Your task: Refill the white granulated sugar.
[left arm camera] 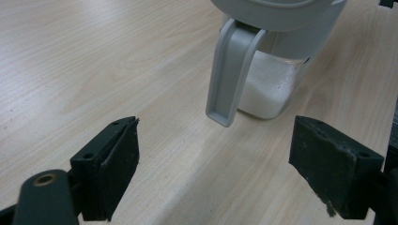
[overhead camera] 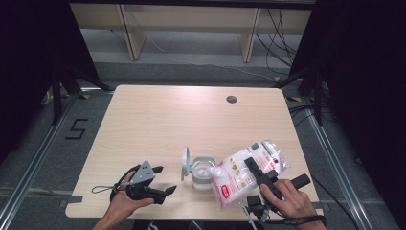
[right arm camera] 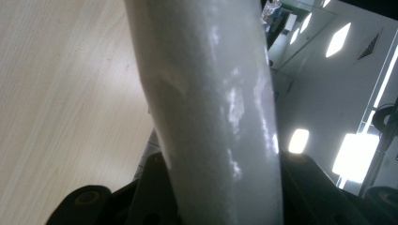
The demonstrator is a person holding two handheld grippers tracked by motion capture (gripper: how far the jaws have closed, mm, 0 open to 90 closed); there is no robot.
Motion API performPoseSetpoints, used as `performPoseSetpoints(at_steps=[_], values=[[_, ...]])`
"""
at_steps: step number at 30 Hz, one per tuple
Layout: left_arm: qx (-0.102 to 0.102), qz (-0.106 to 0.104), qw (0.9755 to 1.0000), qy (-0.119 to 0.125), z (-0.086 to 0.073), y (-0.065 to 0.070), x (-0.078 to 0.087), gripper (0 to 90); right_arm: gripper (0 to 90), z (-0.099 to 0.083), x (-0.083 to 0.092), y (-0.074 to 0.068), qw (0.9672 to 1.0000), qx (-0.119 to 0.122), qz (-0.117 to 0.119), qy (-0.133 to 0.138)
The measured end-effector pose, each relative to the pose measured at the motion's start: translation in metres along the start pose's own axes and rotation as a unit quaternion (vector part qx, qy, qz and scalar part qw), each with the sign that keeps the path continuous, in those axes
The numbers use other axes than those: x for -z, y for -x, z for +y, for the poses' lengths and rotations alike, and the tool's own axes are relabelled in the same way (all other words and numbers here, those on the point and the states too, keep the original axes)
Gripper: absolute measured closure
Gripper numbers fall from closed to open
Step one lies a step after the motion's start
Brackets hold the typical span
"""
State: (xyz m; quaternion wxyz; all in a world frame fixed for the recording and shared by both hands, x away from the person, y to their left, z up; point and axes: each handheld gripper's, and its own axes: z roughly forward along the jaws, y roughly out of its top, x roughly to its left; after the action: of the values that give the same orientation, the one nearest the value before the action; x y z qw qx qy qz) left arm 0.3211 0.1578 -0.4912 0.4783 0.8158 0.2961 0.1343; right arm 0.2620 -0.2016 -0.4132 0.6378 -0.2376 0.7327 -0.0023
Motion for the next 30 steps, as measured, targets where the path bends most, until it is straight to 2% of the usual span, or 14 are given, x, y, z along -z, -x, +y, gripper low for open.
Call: performPoseSetpoints(at_steps=[5,6,8,9,10,11,13,15,18,19,23,25,27,30], values=[[-0.001,0.0,1.0,-0.001,0.0,0.0,-0.0001,15.8,70.9,-0.0039,0.0007,0.0028,1.0,0.005,-0.005,-0.003],[-0.001,0.0,1.0,-0.001,0.0,0.0,-0.0002,15.8,71.0,-0.0041,0.0018,0.001,0.9999,-0.009,-0.004,-0.009],[-0.001,0.0,1.0,-0.002,0.0001,0.0,-0.0001,15.8,71.0,-0.0035,0.0013,0.002,1.0,0.002,-0.005,-0.004],[-0.001,0.0,1.0,-0.002,0.0001,0.0001,-0.0001,15.8,71.0,-0.0022,0.0011,-0.0004,0.9999,-0.012,-0.001,-0.004],[-0.001,0.0,1.0,-0.002,0.0,0.0001,-0.0001,15.8,71.0,-0.0011,0.001,0.0016,1.0,0.004,-0.002,-0.002],[-0.001,0.0,1.0,-0.001,0.0,0.0,-0.0001,15.8,71.0,-0.0001,0.0013,-0.0003,1.0,-0.006,0.006,-0.005],[-0.001,0.0,1.0,-0.001,0.0,0.0,0.0001,15.8,71.0,0.0009,0.0001,0.0018,0.9999,0.007,-0.005,0.006],[-0.001,0.0,1.0,-0.001,0.0,0.0001,0.0001,15.8,71.1,0.0001,0.0007,-0.0005,1.0,-0.007,0.0,0.0],[-0.001,-0.001,1.0,-0.002,0.0001,0.0002,0.0,15.8,71.1,-0.0022,0.0015,0.0012,1.0,-0.004,-0.004,-0.004],[-0.002,0.002,1.0,-0.003,0.0002,0.0004,0.0002,15.8,71.1,-0.0033,0.0015,0.0039,0.9999,0.01,-0.004,-0.003],[-0.002,0.0,1.0,-0.002,0.0001,0.0001,-0.0001,15.8,71.2,-0.0024,0.0016,0.0014,1.0,-0.004,-0.004,-0.003],[-0.002,0.0,1.0,-0.002,0.0001,0.0002,0.0,15.8,71.2,-0.001,0.0007,0.0026,0.9999,0.01,-0.003,0.002],[-0.002,0.0,1.0,-0.002,0.0001,0.0002,-0.0001,15.8,71.2,0.0,0.001,-0.0006,1.0,-0.006,0.002,-0.004],[-0.002,-0.001,1.0,-0.002,0.0001,0.0003,-0.0001,15.8,71.2,0.0014,0.0008,0.0012,1.0,0.009,-0.002,-0.002]])
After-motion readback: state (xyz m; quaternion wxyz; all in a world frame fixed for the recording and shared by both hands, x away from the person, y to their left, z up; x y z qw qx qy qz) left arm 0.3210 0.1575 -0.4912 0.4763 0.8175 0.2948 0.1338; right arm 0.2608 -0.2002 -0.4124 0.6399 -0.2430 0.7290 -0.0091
